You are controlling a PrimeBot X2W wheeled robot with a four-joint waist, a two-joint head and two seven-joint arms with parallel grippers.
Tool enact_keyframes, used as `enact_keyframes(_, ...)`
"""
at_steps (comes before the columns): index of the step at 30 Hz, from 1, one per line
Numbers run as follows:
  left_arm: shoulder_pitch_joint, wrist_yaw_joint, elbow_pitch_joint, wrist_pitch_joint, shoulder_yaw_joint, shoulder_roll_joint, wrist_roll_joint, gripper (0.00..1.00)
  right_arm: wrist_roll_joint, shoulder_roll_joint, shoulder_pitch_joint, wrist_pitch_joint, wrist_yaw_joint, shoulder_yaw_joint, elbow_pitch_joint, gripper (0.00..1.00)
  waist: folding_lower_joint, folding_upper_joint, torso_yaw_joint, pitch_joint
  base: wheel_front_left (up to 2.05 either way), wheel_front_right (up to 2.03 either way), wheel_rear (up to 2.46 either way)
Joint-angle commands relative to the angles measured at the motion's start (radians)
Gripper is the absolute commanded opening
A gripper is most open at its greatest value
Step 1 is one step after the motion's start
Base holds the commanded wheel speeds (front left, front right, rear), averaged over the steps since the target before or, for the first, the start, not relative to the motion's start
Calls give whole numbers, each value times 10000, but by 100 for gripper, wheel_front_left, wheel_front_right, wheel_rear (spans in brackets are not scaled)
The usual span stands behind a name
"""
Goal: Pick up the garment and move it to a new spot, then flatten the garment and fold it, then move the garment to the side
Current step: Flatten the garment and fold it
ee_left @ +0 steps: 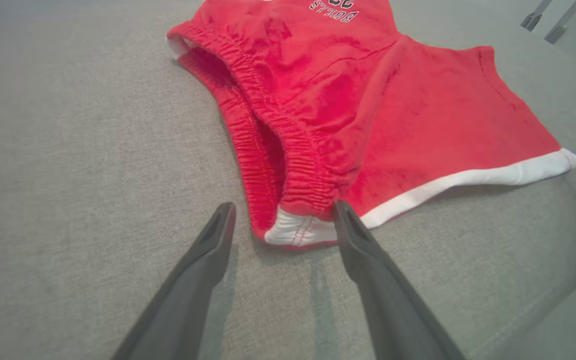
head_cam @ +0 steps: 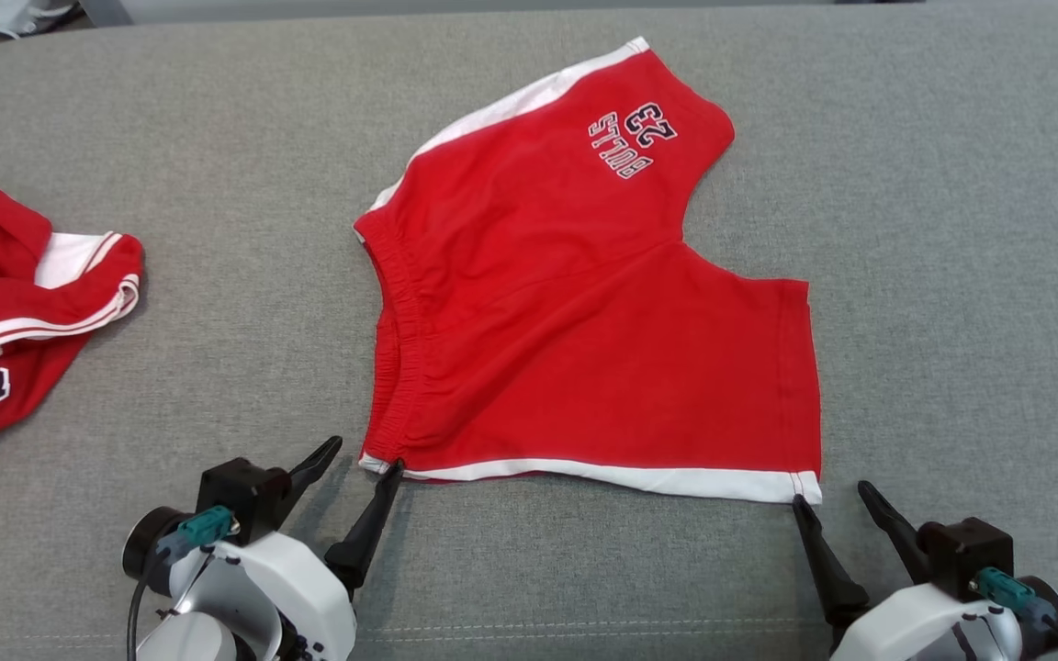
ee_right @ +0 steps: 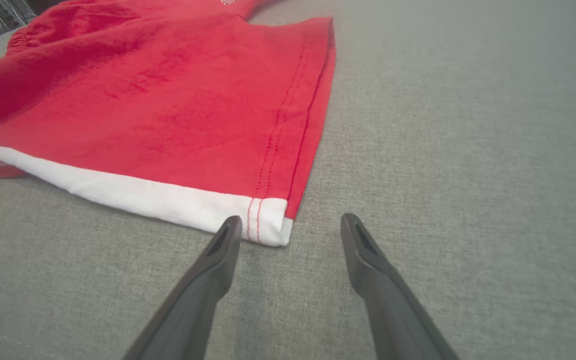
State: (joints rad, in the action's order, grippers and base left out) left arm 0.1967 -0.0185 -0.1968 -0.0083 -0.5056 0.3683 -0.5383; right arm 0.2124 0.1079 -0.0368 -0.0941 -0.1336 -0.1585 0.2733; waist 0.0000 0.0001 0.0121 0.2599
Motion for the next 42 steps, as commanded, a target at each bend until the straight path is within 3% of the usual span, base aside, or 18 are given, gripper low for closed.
enact_keyframes(1, 477, -101, 92, -2, 308, 256, -30, 100, 74, 132, -273, -72, 29, -280, -147, 100, 0, -1, -54, 119, 0, 0, 0)
enact_keyframes(7, 735, -284, -280, 311, 127, 176, -164, 99, 169, 178, -621, -149, 29, -569, 155, 100, 0, -1, -85, 255, 0, 0, 0)
enact_keyframes(8, 762, -301, -322, 348, 108, 163, -189, 90, 182, 190, -677, -134, 29, -610, 222, 100, 0, -1, -84, 271, 0, 0, 0)
enact_keyframes(9, 762, -301, -322, 348, 108, 163, -189, 90, 182, 190, -677, -134, 29, -610, 222, 100, 0, -1, -84, 271, 0, 0, 0)
enact_keyframes(10, 815, -356, -406, 437, 51, 141, -240, 50, 241, 213, -782, -98, 29, -726, 339, 58, 0, -1, -68, 283, 0, 0, 0)
enact_keyframes(11, 838, -378, -440, 465, 30, 134, -261, 34, 268, 230, -825, -14, 29, -802, 413, 41, 0, -1, -63, 291, 0, 0, 0)
enact_keyframes(12, 862, -396, -463, 480, 6, 128, -269, 0, 288, 252, -859, 59, 29, -864, 477, 0, 0, -1, -51, 298, 0, 0, 0)
enact_keyframes(18, 801, -411, -354, 599, -81, 142, -347, 0, 496, 346, -743, 210, 29, -735, 487, 0, 0, -1, 18, 331, 0, 0, 0)
enact_keyframes(23, 106, -133, 183, 800, 10, 303, -607, 0, 773, 474, 3, 569, 29, -394, -51, 0, 0, -1, 18, 294, 0, 0, 0)
enact_keyframes(30, -1130, 391, 1505, 1317, 161, 608, -1087, 0, 976, 416, 1502, 1433, 29, 170, -1758, 0, 0, -1, 30, 256, 0, 0, 0)
enact_keyframes(35, -1869, 791, 2693, 1845, 273, 874, -1440, 0, 840, 309, 2610, 2644, 29, 830, -3508, 0, 0, -1, 28, 126, 0, 0, 0)
enact_keyframes(42, -1655, 1087, 3773, 2468, 474, 1164, -1569, 0, 616, 766, 1834, 3747, 29, 1209, -4896, 0, 0, -1, -52, 16, 0, 0, 0)
